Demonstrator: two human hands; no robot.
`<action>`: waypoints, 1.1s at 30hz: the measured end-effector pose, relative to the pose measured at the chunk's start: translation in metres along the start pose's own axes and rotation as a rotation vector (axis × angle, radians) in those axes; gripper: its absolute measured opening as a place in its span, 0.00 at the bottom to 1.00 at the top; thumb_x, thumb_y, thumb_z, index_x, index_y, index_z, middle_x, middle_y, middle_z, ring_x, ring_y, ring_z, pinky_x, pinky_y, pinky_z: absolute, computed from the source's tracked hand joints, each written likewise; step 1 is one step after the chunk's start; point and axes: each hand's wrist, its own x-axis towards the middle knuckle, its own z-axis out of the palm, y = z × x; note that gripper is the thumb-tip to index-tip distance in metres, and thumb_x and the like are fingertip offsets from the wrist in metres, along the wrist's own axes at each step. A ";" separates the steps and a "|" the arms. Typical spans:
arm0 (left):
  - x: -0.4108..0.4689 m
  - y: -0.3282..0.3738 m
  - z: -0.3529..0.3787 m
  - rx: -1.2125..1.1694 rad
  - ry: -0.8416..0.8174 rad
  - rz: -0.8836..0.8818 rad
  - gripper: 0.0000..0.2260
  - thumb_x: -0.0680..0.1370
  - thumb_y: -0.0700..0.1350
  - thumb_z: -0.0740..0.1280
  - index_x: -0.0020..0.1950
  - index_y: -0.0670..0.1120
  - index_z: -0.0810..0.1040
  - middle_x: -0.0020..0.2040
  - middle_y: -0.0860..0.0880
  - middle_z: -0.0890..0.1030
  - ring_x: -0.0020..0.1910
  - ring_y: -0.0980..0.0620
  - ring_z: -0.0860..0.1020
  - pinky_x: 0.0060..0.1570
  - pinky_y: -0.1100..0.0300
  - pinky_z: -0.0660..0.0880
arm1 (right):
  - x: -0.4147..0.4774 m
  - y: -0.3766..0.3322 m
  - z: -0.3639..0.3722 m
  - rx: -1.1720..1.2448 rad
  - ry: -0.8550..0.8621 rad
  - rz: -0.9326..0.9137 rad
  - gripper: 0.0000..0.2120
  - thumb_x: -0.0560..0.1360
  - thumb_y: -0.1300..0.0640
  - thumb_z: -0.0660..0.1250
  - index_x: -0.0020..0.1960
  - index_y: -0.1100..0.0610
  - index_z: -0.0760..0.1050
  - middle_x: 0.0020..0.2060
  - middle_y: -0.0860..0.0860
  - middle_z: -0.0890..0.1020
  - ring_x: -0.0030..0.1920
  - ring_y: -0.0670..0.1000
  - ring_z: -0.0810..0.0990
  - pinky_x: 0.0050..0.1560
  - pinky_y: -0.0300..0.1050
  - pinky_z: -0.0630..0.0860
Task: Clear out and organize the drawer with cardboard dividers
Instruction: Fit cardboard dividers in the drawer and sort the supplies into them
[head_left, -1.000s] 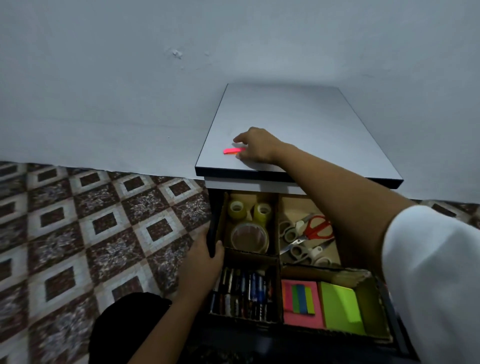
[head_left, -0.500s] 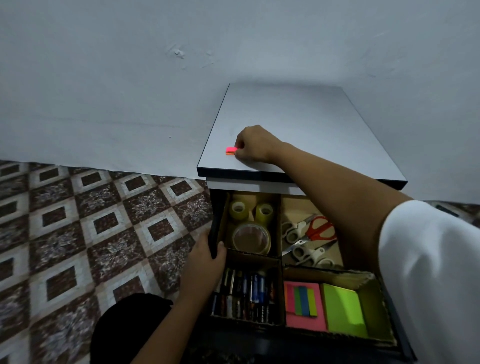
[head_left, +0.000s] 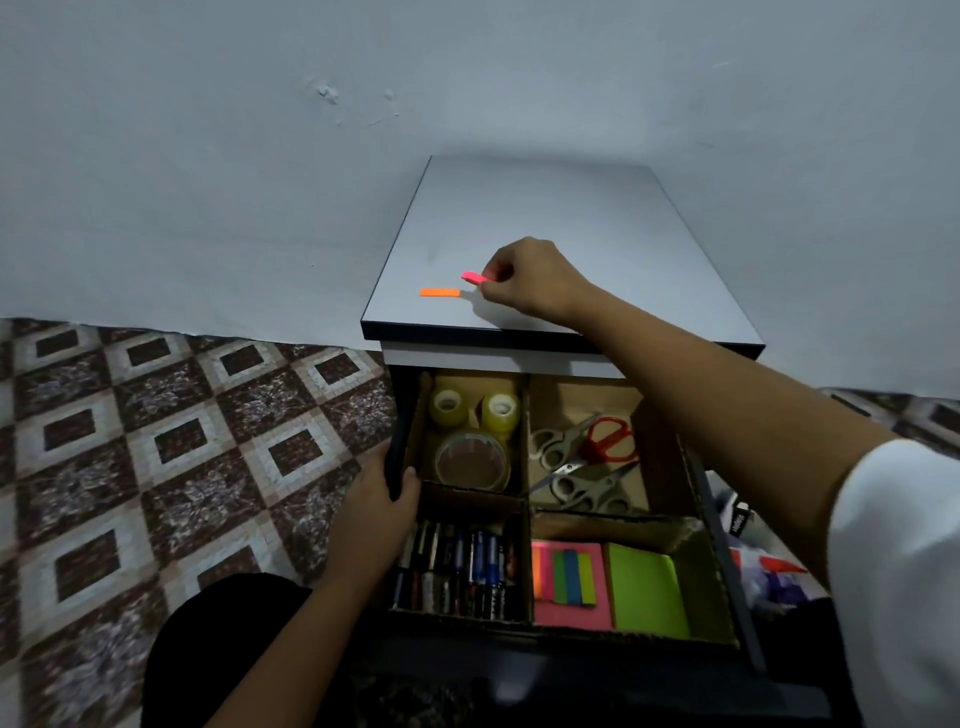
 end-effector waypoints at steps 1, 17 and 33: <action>0.001 0.000 0.000 -0.006 -0.004 0.000 0.20 0.80 0.50 0.59 0.71 0.47 0.64 0.61 0.45 0.77 0.57 0.46 0.76 0.51 0.54 0.74 | -0.009 0.001 -0.003 0.019 0.003 0.006 0.12 0.75 0.56 0.67 0.53 0.63 0.80 0.47 0.56 0.82 0.43 0.50 0.75 0.39 0.38 0.70; -0.002 0.004 0.001 -0.027 -0.019 -0.020 0.21 0.81 0.50 0.59 0.73 0.46 0.62 0.63 0.42 0.75 0.59 0.42 0.75 0.47 0.57 0.69 | -0.205 0.031 0.020 0.144 -0.129 0.367 0.04 0.72 0.56 0.69 0.40 0.54 0.78 0.38 0.48 0.80 0.38 0.47 0.79 0.42 0.44 0.74; -0.006 0.007 -0.001 -0.002 -0.019 -0.018 0.20 0.81 0.50 0.58 0.72 0.46 0.63 0.62 0.42 0.76 0.58 0.42 0.75 0.47 0.56 0.70 | -0.253 0.043 0.091 -0.108 -0.176 0.679 0.13 0.77 0.54 0.62 0.42 0.63 0.77 0.42 0.60 0.82 0.46 0.60 0.80 0.42 0.46 0.73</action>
